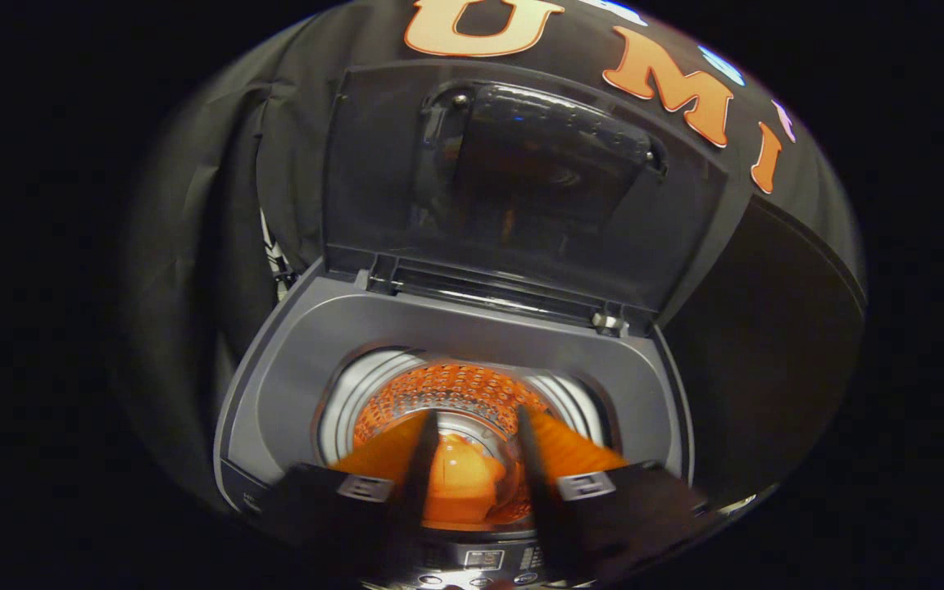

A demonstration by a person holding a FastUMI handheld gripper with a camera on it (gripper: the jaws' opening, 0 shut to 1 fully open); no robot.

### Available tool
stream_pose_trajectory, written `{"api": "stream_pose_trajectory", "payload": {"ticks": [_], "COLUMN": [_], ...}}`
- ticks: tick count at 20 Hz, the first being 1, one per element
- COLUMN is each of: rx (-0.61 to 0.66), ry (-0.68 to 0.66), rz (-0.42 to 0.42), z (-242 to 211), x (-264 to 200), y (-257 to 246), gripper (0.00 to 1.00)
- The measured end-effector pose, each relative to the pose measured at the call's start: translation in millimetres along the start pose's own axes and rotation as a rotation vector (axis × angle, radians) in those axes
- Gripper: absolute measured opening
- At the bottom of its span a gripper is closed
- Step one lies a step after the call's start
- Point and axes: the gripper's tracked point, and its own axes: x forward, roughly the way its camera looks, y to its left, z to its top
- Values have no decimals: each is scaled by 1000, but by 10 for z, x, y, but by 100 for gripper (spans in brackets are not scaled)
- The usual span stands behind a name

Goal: Put the clothes into the washing machine and then close the washing machine lid.

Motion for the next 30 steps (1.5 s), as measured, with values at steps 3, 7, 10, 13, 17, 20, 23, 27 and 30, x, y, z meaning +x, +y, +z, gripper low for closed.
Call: {"api": "stream_pose_trajectory", "payload": {"ticks": [3, 7, 10, 13, 17, 20, 23, 27, 30], "rx": [19, 72, 92, 68, 101, 121, 137, 140, 125], "ry": [-43, -206, -305, -326, -468, -541, -572, -550, -557], "rz": [-60, -98, -128, -187, -227, -244, -239, -233, -218], "z": [16, 277, 532, 588, 951, 1211, 1572, 2029, 2378], "x": [-65, -386, -797, -1360, -2123, -2528, -2680, -2512, -2169], "y": [-131, -213, -270, -402, -515, -591, -647, -829, -999], "gripper": [98, 98, 98, 98, 98, 97, 97, 97, 97]}}
